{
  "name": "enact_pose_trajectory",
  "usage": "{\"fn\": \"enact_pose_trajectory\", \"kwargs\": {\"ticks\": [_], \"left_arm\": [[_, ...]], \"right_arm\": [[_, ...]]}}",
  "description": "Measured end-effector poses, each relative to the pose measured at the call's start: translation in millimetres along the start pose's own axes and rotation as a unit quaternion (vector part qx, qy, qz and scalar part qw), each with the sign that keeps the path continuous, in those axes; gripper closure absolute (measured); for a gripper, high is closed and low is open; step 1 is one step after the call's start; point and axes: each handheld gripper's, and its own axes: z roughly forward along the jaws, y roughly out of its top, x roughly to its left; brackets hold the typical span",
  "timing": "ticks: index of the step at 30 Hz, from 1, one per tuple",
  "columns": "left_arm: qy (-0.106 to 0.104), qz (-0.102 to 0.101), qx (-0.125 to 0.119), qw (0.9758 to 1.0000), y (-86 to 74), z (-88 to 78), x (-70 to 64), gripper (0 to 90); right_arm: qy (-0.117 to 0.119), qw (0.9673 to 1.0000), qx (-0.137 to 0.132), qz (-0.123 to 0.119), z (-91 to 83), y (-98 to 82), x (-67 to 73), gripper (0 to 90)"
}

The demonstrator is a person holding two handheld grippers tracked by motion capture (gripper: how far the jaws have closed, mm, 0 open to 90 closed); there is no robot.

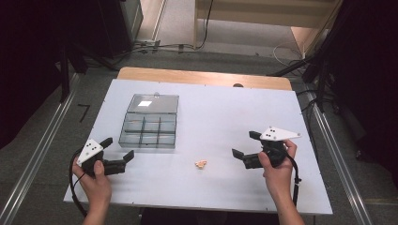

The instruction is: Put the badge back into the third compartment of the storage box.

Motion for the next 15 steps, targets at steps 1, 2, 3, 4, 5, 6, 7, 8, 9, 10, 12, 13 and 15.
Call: {"fn": "enact_pose_trajectory", "kwargs": {"ticks": [1, 2, 3, 4, 5, 6, 7, 8, 9, 10, 12, 13, 15], "left_arm": [[-0.001, 0.002, 0.000, 1.0000, -0.1, 0.0, -0.2, 0.0], [0.000, 0.003, 0.001, 1.0000, -0.2, -0.1, -0.9, 0.0], [0.000, 0.007, 0.001, 1.0000, -0.3, -0.4, -1.2, 0.0], [-0.001, 0.006, 0.001, 1.0000, -0.5, -0.6, -2.0, 0.0], [-0.001, 0.007, 0.001, 1.0000, -0.6, -0.7, -2.5, 0.0], [0.000, 0.009, 0.002, 1.0000, -0.7, -0.9, -3.0, 0.0], [0.000, 0.011, 0.002, 0.9999, -0.8, -1.1, -3.2, 0.0], [-0.001, 0.011, 0.002, 0.9999, -0.8, -1.2, -3.4, 0.0], [-0.003, 0.010, 0.000, 0.9999, -1.0, -1.3, -3.0, 0.0], [-0.005, 0.008, 0.000, 1.0000, -1.0, -1.5, -2.7, 0.0], [-0.004, 0.005, -0.001, 1.0000, -1.0, -1.5, -2.4, 0.0], [-0.004, 0.005, -0.001, 1.0000, -1.1, -1.4, -2.5, 0.0], [-0.005, 0.008, -0.001, 1.0000, -1.0, -1.3, -2.8, 0.0]], "right_arm": [[0.002, 1.0000, 0.003, -0.001, 3.2, 1.7, 2.2, 1.8], [0.003, 1.0000, 0.005, -0.004, 5.7, 2.8, 3.6, 1.8], [0.007, 0.9999, 0.009, -0.008, 9.5, 4.3, 6.0, 1.8], [0.010, 0.9998, 0.012, -0.008, 12.8, 5.2, 7.8, 1.8], [0.013, 0.9998, 0.015, -0.009, 15.9, 6.2, 9.5, 1.9], [0.014, 0.9997, 0.019, -0.010, 18.3, 6.9, 10.7, 2.0], [0.021, 0.9992, 0.030, -0.017, 24.5, 9.1, 13.7, 2.1], [0.021, 0.9992, 0.030, -0.017, 24.5, 9.1, 13.7, 2.1], [0.023, 0.9989, 0.036, -0.022, 27.9, 10.4, 15.0, 2.1], [0.024, 0.9986, 0.041, -0.025, 31.7, 11.7, 16.7, 2.2], [0.028, 0.9980, 0.049, -0.028, 39.8, 13.6, 20.2, 2.5], [0.028, 0.9980, 0.049, -0.028, 39.8, 13.6, 20.2, 2.5], [0.033, 0.9974, 0.058, -0.028, 45.8, 14.5, 23.6, 2.5]]}}
